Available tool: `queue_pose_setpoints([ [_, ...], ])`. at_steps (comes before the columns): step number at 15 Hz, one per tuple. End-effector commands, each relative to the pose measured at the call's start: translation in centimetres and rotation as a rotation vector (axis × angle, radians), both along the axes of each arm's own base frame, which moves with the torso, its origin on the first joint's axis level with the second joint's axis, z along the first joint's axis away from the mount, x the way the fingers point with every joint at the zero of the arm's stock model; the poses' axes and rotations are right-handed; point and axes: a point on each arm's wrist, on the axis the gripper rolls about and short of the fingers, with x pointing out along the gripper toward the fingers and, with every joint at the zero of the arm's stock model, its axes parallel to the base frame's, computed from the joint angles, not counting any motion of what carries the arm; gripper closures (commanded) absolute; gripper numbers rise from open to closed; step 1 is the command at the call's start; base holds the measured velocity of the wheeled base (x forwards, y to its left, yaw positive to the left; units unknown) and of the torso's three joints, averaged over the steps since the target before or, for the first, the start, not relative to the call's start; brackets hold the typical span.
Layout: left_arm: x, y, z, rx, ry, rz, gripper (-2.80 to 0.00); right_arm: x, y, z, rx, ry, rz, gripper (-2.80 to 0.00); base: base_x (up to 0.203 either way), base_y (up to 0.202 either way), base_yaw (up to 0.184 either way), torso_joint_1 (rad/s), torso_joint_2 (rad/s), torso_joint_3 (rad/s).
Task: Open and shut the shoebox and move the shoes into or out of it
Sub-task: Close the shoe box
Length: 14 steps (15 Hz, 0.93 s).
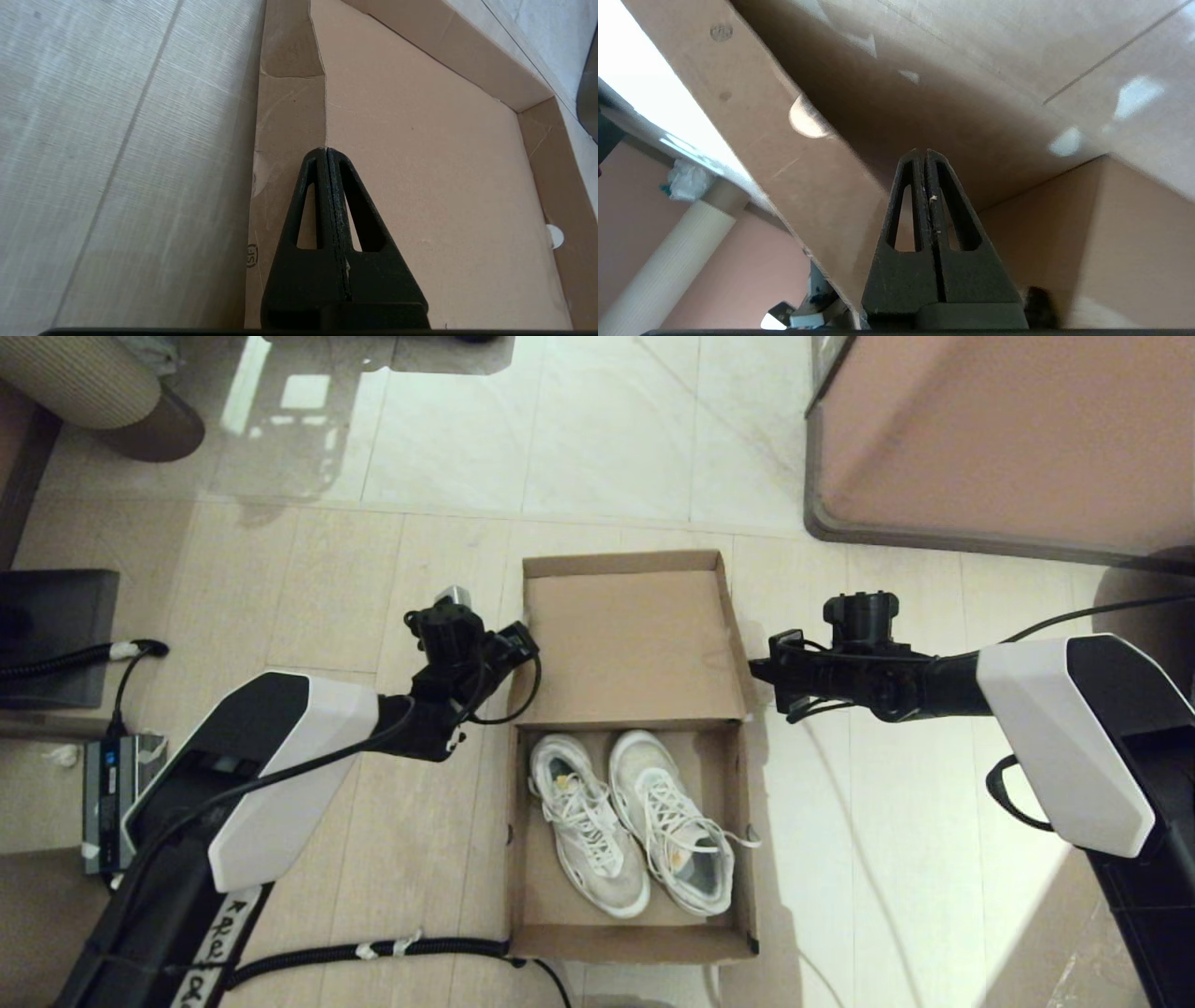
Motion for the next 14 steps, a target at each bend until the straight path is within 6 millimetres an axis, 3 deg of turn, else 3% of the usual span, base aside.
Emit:
queue_pose_setpoints([
  [1,-0.2,-0.4,0.5,-0.006,-0.008,-0.009,0.00,0.2,-0.8,-0.4,0.046,0.029,-0.005,0.00,0.000,0.000,0.000,0.000,0.00,0.000],
  [5,-0.6,-0.5,1.7,-0.010,-0.020,-0.015,0.00,0.6,-1.7,-0.1,0.176,0.039,0.025,0.00,0.000,0.000,0.000,0.000,0.00,0.000],
  [14,-0.9,-0.7,2.2,-0.006,-0.006,-0.026,0.00,0.6,-1.2,-1.7,0.170,0.104,0.071,0.00,0.000,0.000,0.000,0.000,0.00,0.000],
])
